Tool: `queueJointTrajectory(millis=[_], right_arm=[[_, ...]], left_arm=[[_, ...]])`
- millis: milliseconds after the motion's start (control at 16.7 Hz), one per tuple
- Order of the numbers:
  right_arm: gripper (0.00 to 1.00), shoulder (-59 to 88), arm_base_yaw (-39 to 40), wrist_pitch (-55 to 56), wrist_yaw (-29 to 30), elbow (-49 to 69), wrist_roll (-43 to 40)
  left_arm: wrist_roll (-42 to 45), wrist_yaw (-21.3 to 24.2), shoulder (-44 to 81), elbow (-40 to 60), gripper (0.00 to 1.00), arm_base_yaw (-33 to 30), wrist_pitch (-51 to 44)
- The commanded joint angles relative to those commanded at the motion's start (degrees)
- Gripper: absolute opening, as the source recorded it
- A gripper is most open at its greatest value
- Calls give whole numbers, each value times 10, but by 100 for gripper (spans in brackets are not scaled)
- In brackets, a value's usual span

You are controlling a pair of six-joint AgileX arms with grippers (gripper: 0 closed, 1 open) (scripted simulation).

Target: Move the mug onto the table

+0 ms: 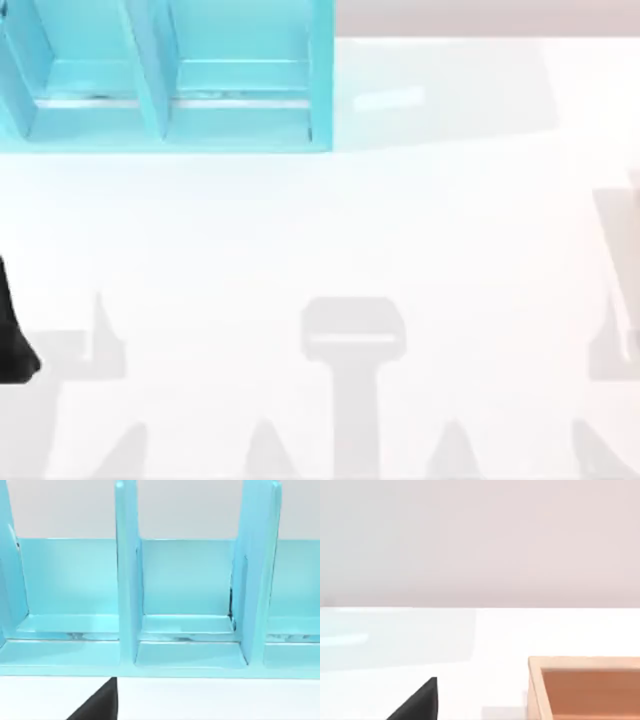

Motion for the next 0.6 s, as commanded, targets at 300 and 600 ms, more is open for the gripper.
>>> queueJointTrajectory(millis=[300, 600], right_arm=[[100, 35, -13, -28, 2, 30, -10], [100, 209, -64, -149, 4, 178, -57]], left_arm=[[0, 0, 0, 0, 100, 0, 0], [0, 0, 0, 0, 100, 0, 0]])
